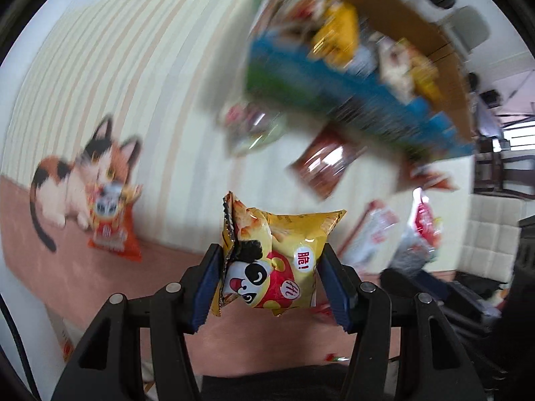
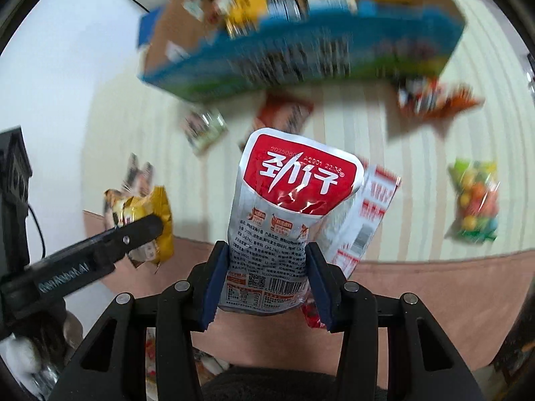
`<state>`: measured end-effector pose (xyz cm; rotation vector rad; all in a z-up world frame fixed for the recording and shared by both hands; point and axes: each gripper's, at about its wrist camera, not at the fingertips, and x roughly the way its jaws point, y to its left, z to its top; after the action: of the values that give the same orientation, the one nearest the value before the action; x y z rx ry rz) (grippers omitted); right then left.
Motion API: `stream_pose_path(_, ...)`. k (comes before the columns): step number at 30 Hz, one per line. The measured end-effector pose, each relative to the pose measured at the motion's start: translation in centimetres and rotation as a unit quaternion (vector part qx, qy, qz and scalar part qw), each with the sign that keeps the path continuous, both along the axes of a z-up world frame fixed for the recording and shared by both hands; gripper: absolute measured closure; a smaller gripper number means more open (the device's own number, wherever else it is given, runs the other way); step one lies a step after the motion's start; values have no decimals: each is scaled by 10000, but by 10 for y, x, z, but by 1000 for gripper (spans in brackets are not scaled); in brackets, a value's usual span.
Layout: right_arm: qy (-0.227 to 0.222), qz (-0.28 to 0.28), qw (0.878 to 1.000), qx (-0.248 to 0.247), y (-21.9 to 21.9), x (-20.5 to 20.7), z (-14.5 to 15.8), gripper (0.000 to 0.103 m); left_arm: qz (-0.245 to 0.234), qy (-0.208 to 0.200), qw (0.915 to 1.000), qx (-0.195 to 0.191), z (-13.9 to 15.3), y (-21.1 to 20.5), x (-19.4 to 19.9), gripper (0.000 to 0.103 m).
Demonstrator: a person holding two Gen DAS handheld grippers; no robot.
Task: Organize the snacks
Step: 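Carry both packs into the box and release them with both tools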
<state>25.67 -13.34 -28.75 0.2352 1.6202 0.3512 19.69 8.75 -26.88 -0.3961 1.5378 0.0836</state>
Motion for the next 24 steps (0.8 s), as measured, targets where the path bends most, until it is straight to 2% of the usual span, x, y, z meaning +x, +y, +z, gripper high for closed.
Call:
stream_pose_path(2,-195,-28,9997,111,-2,18,23,53,-67,-240,9996,-161,23,-2,16,48)
stream_pose_path(6,-513,-166,9983,222,-7,56,59,53,-282,-496,9982,-154,54,-5,61,48)
stream_pose_path(10,-900,-235,9955,158,-10,100,83,53,-486,-528,9974,-75,63,-11,110,48)
stream_pose_path(14,-965,-284,9948,163,-5,141,80,53,-503,-237,9982,-233,41,-7,158,48)
stream_pose_path(19,-907,-184,9957,-11,5,184,52,53,-500,207,9976,-431,11,-6,201,48)
stream_pose_path(24,-728,-145,9971,-166,17,206,21,53,-388,598,9954,-632,-23,-3,226,48)
